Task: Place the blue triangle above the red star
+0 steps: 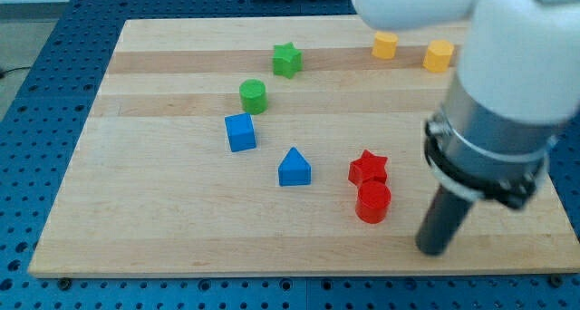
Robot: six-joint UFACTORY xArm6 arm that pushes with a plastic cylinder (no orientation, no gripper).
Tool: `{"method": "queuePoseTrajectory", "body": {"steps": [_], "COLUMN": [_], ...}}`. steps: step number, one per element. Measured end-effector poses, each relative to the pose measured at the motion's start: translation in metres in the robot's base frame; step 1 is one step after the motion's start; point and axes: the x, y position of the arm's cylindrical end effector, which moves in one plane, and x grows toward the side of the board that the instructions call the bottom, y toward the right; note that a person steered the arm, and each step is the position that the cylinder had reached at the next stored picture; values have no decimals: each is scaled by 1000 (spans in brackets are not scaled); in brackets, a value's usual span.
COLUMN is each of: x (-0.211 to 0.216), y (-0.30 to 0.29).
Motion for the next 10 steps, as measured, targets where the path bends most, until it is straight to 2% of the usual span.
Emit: {"method": "queuePoseTrajectory", "body": {"steps": [1, 3, 5, 6, 7, 8, 9, 10], "x": [2, -10, -108, -129, -95, -77, -90, -122], "y": [-12, -123, -135, -136, -149, -195, -245, -239]}}
